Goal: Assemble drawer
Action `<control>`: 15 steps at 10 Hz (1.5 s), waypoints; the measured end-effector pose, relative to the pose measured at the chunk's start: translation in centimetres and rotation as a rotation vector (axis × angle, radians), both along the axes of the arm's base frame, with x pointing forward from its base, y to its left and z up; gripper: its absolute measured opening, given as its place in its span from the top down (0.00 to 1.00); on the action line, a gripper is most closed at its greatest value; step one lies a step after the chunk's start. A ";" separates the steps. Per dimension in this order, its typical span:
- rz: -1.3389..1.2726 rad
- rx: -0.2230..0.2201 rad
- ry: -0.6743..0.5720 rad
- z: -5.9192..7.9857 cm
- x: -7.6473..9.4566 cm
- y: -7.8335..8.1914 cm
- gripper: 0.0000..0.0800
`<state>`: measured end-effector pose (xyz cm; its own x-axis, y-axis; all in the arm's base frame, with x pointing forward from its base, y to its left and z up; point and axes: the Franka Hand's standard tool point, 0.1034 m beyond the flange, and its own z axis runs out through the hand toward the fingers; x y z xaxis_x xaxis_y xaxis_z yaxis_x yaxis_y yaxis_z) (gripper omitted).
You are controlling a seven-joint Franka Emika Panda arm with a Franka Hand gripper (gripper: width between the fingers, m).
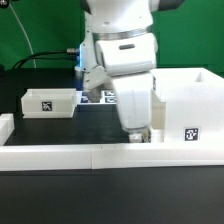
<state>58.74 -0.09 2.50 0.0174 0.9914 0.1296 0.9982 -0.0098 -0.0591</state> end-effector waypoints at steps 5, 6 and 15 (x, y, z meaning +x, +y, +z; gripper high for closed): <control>-0.021 -0.007 0.037 -0.5 -4.1 -1.3 0.19; -0.027 -0.006 0.039 -0.6 -4.3 -0.9 0.19; -0.073 -0.012 0.040 0.0 -3.2 2.2 0.19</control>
Offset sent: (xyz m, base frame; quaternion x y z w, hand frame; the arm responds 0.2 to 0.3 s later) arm -0.0380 -0.0034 0.0018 0.0055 -0.0070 0.0256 0.9996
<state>55.57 2.12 2.47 0.0941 0.9888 0.1157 0.9917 -0.0830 -0.0979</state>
